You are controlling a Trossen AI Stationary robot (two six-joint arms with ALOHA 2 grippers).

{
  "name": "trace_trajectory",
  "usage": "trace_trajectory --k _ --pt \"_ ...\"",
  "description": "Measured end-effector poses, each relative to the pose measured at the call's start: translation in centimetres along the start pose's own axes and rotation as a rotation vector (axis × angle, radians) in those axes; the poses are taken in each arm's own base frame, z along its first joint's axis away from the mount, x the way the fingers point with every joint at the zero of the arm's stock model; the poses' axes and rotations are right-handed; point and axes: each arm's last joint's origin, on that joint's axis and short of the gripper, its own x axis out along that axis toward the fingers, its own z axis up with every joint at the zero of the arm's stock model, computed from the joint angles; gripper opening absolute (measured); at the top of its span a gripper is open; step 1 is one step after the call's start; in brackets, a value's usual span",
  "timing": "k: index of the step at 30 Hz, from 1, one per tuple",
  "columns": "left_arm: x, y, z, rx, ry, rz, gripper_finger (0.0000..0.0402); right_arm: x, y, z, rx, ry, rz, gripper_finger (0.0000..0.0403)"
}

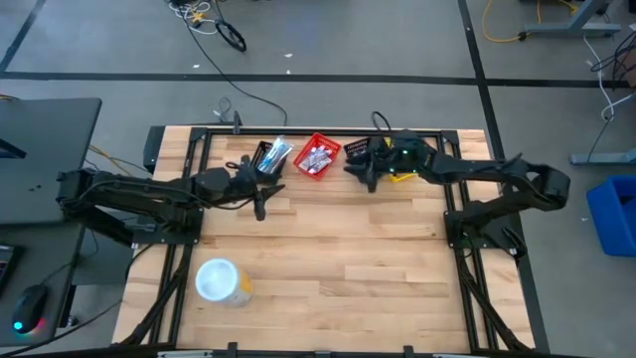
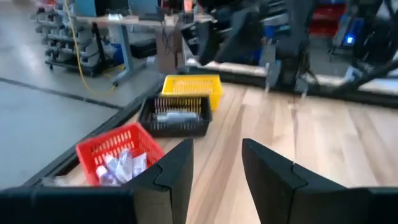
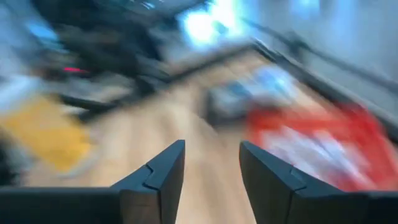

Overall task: Pick & Place Travel size toiletries
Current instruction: Return to Home Position

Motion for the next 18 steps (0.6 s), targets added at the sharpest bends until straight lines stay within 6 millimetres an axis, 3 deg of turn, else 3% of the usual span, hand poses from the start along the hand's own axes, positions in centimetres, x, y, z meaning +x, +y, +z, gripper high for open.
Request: trace_trajectory --k 5,18 --pt "-0.1 0.0 0.7 0.015 -0.059 -0.003 0.0142 -1.0 2.7 1.9 -0.169 -0.154 0.193 0.0158" --pt "-0.2 0.0 0.7 -0.027 -0.062 -0.002 0.0142 -0.9 3.5 1.8 -0.205 -0.180 0.087 0.0174"
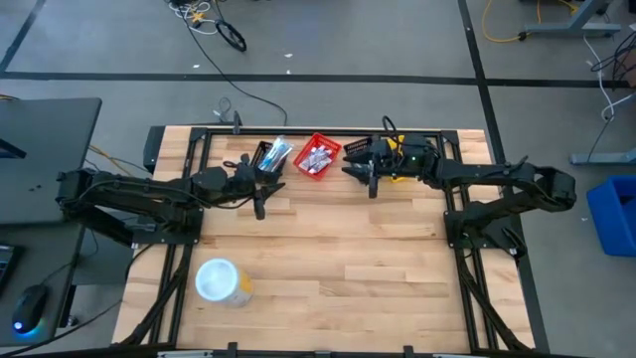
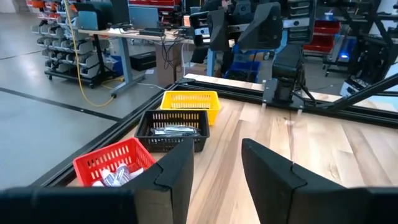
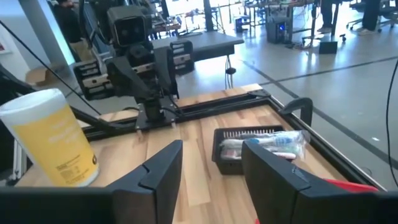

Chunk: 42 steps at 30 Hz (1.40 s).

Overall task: Pick & Place Travel size toiletries
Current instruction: Return to Home Position

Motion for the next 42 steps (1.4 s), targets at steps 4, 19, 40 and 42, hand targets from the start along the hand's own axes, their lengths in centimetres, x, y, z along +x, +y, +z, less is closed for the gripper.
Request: trace_trajectory --k 4,19,40,42 --pt "0.0 0.0 0.0 -0.005 -0.003 0.002 0.0142 -0.1 0.0 0.0 -0.023 0.002 0.000 0.0174" --pt "-7.8 2.2 2.2 0.101 -0.063 -0.017 0.0021 -8.4 1.9 2.5 -0.265 0.083 -0.148 0.0109" --pt "-10.9 3.1 -4.1 0.155 -0.264 -0.170 0.0005 -16.5 3.8 -4.0 -0.266 -0.080 -0.007 0.0002" --pt "-10.8 3.0 -4.4 0.154 -0.258 -0.193 0.0005 -16.8 3.8 -4.8 -0.260 -0.098 -0.005 0.0001"
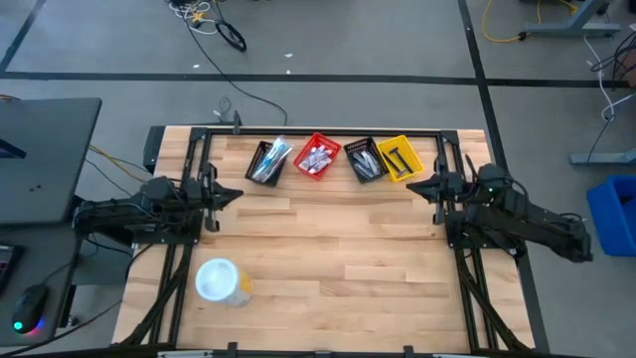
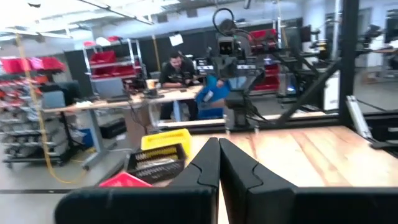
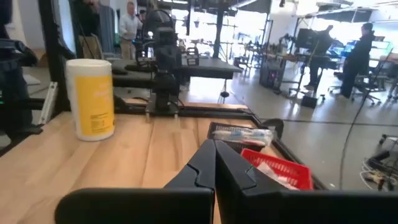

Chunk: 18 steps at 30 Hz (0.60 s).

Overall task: Pick & Place Travel size toiletries
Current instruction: Return to Home Position

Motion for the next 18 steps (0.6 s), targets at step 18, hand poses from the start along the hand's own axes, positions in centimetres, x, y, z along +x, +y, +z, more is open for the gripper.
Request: trace_trajectory --k 18 --pt "0.6 -0.6 -2.7 -0.053 -0.050 -0.064 0.0004 -0.1 1.0 -5.2 0.079 -0.053 0.118 0.0001"
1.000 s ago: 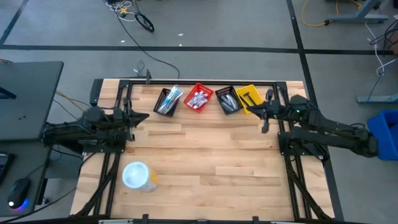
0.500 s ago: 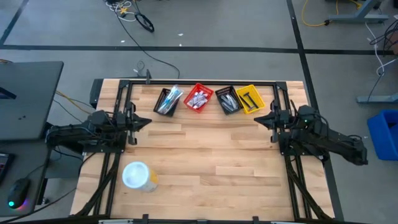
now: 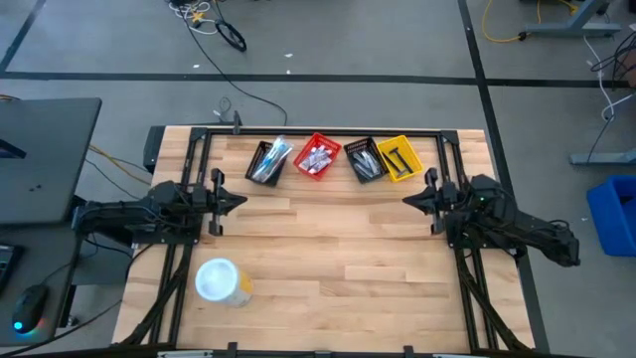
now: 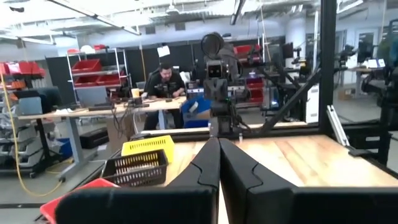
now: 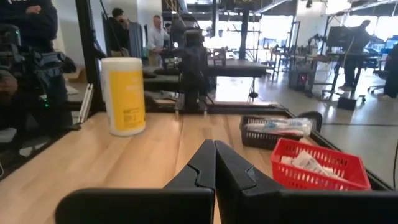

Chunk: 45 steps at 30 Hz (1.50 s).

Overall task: Pick & Place Travel size toiletries
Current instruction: Return to Home Position

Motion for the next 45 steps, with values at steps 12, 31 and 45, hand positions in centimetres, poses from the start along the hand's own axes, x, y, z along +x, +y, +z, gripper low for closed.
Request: trace_trajectory --k 12,31,45 --pt "0.0 0.1 -0.5 0.013 0.059 0.032 0.0007 0.4 -0.1 -1.2 -0.029 -0.027 -0.002 0.0001" --pt "0.0 0.1 -0.7 0.069 0.074 0.044 0.0034 0.4 -0.2 -1.2 -0.036 -0.026 -0.006 0.0008" --pt "0.0 0.1 -0.6 0.102 0.075 0.043 0.0037 0.4 -0.2 -1.2 -0.035 -0.026 -0.006 0.0008"
